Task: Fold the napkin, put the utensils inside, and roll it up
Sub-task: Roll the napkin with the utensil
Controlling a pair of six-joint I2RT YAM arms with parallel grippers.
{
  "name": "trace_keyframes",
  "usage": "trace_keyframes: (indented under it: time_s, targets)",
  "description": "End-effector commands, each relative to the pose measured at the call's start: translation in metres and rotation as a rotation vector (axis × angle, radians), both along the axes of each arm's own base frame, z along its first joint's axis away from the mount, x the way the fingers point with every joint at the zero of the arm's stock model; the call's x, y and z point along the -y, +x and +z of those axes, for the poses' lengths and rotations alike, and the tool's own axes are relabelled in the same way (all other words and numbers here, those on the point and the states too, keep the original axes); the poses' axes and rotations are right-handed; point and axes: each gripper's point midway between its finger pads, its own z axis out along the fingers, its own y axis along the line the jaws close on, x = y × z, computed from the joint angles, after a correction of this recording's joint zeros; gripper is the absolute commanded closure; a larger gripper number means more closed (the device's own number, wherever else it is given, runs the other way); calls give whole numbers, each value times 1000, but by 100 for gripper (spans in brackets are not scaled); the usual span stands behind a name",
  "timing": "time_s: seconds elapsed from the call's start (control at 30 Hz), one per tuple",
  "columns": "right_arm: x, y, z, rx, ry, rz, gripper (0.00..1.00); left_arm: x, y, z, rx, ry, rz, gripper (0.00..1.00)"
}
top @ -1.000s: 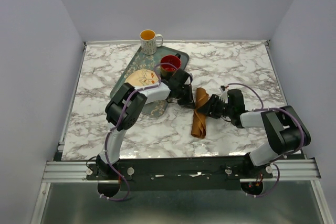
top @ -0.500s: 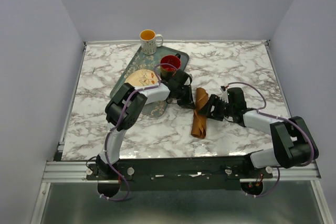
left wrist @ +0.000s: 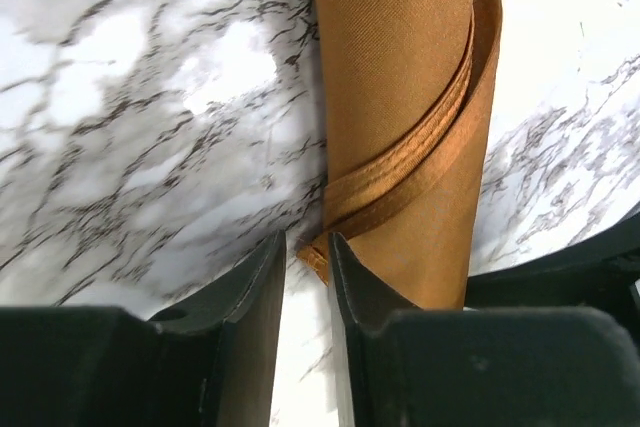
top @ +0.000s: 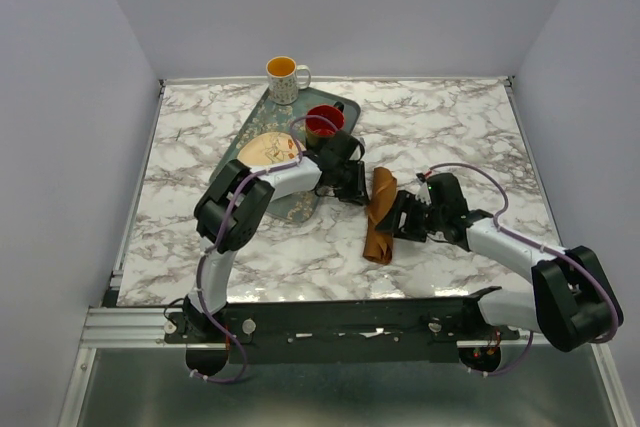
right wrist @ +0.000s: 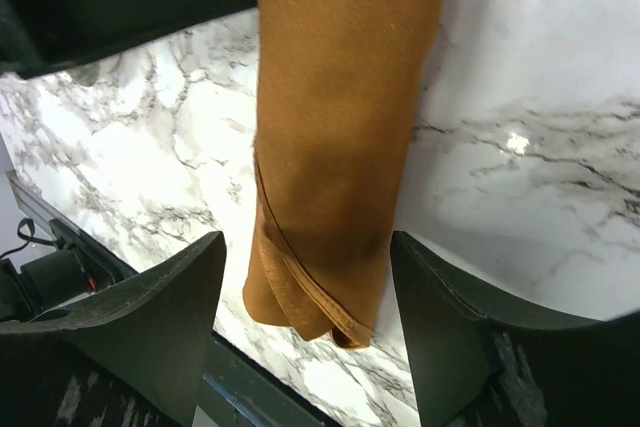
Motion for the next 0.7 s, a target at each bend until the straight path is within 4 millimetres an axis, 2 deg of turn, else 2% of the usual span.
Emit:
trace_keyframes:
  time_s: [0.0,0.03,0.2,0.4,0.6,0.63,0.67]
  targets:
    - [4,-5,1,-35,-28,-20,26,-16,6,29,70,25,29,64]
    - [4,-5,2,-33,-26,-21,26,-14,6,36,78,10,29,63]
    - [0,-3,13,-6,-6,-8,27,-6,-3,42,42,-45,7,64]
    - [-16,2,23,-2,30,33,28,-10,-4,38,39,-44,18,65]
    - [-27,5,39,19,63,58,30,-14,-5,47,57,-51,26,65]
    - [-16,12,39,41,1,8,30,-15,-6,46,55,-49,22,65]
    - [-4,7,33,12,-62,-18,28,-15,-6,47,55,-50,18,65]
